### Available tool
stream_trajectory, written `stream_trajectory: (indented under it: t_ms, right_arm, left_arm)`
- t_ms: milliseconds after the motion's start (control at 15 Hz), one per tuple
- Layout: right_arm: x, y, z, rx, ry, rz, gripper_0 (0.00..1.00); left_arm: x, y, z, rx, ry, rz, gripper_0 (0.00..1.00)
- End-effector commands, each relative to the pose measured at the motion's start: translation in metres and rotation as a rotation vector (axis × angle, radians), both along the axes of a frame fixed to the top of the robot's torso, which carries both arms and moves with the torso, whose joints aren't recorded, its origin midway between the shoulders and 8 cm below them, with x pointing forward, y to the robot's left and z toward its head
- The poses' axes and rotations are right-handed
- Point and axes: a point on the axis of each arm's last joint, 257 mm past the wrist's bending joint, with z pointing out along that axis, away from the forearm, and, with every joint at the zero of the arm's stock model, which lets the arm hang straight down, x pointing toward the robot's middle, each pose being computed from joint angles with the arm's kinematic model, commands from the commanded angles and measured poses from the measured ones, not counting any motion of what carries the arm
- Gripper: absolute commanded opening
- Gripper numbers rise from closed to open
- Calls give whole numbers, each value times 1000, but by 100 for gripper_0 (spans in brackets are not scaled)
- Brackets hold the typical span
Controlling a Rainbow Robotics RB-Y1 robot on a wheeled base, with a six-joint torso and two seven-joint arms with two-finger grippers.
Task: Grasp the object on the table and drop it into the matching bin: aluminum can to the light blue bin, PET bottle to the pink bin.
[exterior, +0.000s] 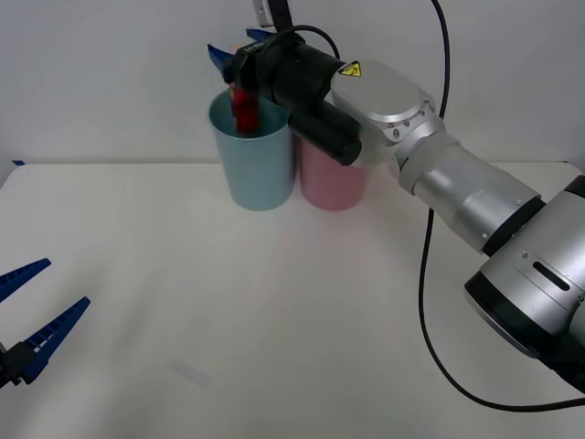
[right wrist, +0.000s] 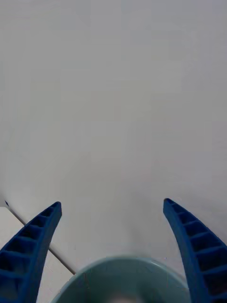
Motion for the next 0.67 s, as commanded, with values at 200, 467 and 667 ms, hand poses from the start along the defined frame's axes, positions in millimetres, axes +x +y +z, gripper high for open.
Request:
stream_trajectory:
  t_ms: [200, 467, 667]
  right_arm:
    - [-4, -1, 7, 18, -5, 14, 100]
    - [-20, -18, 5, 43, -25, 42, 100]
    - [-42, -40, 0, 48, -50, 74, 100]
  left_arm:
    - [0, 0, 0, 0, 0, 0, 100]
    - [0, 0, 0, 0, 0, 0, 100]
    - [0, 0, 0, 0, 0, 0, 100]
